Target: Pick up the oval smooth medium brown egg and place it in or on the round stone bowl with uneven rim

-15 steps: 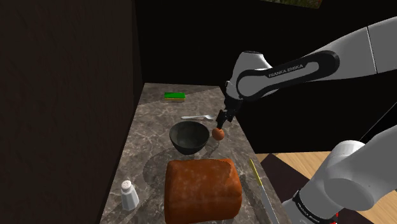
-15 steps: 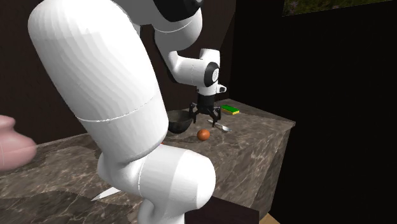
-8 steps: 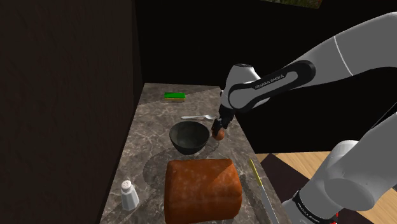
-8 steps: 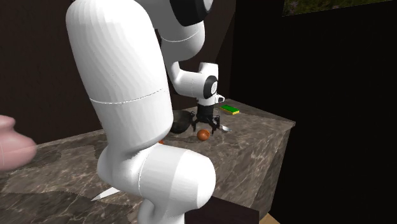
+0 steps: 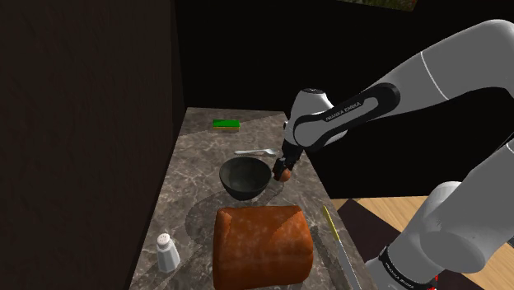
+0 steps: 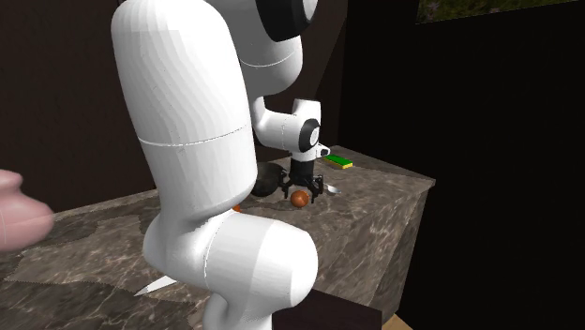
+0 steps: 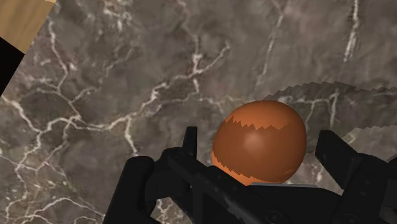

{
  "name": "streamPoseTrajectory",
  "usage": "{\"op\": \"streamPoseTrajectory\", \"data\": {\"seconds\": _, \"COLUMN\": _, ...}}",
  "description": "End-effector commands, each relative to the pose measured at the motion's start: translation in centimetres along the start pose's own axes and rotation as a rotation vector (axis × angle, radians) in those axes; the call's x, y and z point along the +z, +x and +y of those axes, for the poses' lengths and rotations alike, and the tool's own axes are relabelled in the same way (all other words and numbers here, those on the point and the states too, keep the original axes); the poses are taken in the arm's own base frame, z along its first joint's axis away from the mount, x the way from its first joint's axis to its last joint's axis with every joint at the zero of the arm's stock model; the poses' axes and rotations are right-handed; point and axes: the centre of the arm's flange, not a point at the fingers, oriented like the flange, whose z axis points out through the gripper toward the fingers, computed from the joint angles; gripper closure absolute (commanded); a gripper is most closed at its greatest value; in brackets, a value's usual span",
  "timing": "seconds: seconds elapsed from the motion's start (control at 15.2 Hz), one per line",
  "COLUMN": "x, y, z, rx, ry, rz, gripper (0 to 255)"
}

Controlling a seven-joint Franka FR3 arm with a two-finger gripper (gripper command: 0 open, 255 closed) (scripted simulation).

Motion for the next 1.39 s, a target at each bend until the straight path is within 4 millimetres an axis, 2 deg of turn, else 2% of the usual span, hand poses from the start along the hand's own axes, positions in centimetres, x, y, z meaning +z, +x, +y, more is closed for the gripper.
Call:
{"op": "streamPoseTrajectory", "data": {"seconds": 0.0, "x": 0.0, "y": 0.0, "z": 0.0, "rx": 0.000, "ry": 0.000, "rz": 0.000, "gripper": 0}}
{"op": "streamPoseTrajectory", "data": {"seconds": 0.07, "x": 0.0, "y": 0.0, "z": 0.0, "rx": 0.000, "ry": 0.000, "rz": 0.000, "gripper": 0}}
{"op": "streamPoseTrajectory", "data": {"seconds": 0.13, "x": 0.0, "y": 0.0, "z": 0.0, "rx": 0.000, "ry": 0.000, "rz": 0.000, "gripper": 255}}
{"op": "streamPoseTrajectory", "data": {"seconds": 0.73, "x": 0.0, "y": 0.0, "z": 0.0, "rx": 0.000, "ry": 0.000, "rz": 0.000, "gripper": 255}}
{"op": "streamPoseTrajectory", "data": {"seconds": 1.32, "x": -4.7, "y": 0.2, "z": -0.3, "rx": 0.000, "ry": 0.000, "rz": 0.000, "gripper": 255}}
